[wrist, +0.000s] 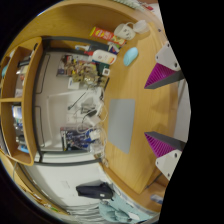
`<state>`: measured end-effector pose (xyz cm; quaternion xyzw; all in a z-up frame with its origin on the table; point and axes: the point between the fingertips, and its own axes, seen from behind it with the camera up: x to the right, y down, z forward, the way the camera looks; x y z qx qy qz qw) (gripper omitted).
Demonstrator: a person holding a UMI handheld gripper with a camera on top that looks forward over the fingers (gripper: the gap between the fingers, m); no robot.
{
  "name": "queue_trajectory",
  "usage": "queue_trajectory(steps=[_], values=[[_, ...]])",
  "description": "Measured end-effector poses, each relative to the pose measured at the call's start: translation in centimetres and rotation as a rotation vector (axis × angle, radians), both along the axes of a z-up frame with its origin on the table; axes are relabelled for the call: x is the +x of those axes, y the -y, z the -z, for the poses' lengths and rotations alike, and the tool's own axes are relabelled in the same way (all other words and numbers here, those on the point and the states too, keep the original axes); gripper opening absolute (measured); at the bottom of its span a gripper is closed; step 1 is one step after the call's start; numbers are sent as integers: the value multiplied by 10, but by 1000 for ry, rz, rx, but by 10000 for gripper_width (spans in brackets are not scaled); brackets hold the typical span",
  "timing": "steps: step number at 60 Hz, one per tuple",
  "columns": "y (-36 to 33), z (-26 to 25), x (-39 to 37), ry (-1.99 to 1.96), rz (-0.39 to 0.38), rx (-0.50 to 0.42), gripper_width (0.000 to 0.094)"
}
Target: Arrange mouse
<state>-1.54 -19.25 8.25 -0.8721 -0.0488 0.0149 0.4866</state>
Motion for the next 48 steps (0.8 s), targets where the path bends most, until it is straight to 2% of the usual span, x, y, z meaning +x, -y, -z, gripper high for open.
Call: queue_trajectory(steps=[6, 7, 12, 25, 33, 48], values=[[5, 20, 52, 24, 63, -44, 864], [9, 8, 27, 32, 70, -46, 864], [5, 39, 106, 54, 121, -75, 863], [-21, 61, 202, 87, 208, -112, 861], [-53, 69, 239, 95, 220, -130, 854], [-120, 81, 269, 83, 162, -156, 854]])
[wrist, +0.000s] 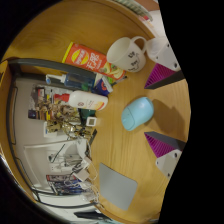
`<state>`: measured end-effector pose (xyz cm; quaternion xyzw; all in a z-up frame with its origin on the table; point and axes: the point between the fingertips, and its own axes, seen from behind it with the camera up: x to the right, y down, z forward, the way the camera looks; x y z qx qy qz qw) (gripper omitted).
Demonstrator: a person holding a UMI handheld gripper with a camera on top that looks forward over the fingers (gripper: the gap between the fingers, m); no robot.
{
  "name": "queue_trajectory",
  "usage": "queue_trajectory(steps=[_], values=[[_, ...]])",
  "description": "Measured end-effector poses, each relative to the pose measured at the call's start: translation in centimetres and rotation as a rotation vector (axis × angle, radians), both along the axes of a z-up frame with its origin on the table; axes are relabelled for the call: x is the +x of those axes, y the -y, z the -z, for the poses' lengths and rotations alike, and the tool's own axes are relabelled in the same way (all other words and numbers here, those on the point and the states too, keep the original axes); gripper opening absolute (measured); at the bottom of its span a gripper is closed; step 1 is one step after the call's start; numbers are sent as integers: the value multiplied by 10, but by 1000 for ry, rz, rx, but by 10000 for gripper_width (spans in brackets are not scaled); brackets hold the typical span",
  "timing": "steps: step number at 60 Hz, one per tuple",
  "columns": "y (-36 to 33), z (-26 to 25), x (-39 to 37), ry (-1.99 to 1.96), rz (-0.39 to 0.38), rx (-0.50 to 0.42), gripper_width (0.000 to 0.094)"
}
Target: Arrange mouse
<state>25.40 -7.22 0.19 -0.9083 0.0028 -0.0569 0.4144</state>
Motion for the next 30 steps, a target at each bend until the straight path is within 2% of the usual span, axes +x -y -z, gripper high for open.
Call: queue_trajectory(steps=[18, 30], values=[[-50, 8, 13, -73, -40, -34, 842], [-61, 16, 19, -133, -25, -43, 802]])
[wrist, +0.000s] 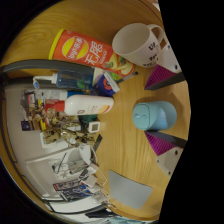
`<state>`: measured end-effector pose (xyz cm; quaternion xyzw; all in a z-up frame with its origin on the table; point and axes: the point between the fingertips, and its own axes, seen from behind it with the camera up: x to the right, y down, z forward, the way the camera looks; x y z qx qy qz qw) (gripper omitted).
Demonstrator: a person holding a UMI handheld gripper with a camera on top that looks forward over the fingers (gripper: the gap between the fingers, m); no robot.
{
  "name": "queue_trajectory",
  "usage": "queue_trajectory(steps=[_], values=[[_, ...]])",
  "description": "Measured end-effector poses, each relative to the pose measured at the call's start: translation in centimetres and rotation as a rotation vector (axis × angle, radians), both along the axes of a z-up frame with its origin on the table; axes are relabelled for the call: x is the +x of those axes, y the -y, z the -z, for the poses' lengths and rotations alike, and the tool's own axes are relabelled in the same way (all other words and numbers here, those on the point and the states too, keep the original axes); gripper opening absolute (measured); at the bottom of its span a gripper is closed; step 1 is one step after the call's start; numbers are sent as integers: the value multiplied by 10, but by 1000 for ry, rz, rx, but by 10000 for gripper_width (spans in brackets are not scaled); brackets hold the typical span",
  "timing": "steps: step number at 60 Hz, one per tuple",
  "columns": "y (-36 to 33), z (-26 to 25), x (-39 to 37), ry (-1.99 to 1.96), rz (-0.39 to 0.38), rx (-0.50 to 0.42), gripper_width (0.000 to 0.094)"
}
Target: Arrange mouse
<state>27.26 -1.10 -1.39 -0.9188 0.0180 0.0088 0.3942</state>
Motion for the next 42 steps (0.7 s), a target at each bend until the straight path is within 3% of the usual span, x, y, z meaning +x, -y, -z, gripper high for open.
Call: queue_trajectory(steps=[8, 10, 19, 27, 42], values=[[-4, 1, 7, 12, 18, 8, 658], [-4, 1, 10, 18, 30, 11, 524], [-4, 0, 13, 31, 35, 30, 452], [-2, 1, 13, 38, 53, 16, 318], [-7, -7, 8, 50, 96, 1, 300]])
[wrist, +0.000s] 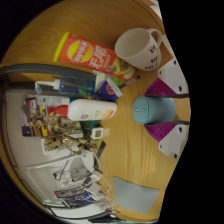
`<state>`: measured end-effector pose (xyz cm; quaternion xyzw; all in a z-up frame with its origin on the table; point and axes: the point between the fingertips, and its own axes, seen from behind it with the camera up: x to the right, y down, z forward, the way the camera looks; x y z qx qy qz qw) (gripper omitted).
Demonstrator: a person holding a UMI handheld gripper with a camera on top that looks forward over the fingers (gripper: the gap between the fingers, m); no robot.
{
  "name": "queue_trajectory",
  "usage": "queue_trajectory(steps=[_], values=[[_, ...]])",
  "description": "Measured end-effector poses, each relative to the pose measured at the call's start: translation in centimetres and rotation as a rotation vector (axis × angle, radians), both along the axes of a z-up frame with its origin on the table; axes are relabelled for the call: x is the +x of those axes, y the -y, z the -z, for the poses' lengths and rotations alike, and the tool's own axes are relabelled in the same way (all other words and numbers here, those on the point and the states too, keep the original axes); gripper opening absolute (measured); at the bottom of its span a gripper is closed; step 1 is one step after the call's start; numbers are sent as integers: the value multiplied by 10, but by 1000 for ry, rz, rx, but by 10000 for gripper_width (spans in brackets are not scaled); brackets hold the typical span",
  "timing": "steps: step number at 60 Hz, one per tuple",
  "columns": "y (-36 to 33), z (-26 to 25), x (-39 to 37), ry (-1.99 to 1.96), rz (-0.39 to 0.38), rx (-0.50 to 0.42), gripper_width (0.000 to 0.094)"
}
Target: Arrange mouse
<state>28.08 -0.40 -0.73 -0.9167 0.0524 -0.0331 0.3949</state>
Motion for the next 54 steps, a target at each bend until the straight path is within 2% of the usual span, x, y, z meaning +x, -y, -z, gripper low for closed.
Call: queue_trajectory(steps=[5, 13, 21, 28, 34, 41, 54], values=[[-9, -35, -10, 18, 21, 43, 299], [-36, -128, -50, 35, 32, 180, 302], [-66, -210, -123, 35, -15, 300, 300], [-89, -242, -202, 14, -84, 346, 300], [-105, -227, -272, 10, -149, 318, 301], [-114, -169, -333, 14, -208, 231, 299], [-105, -49, -385, 12, -231, 43, 299]])
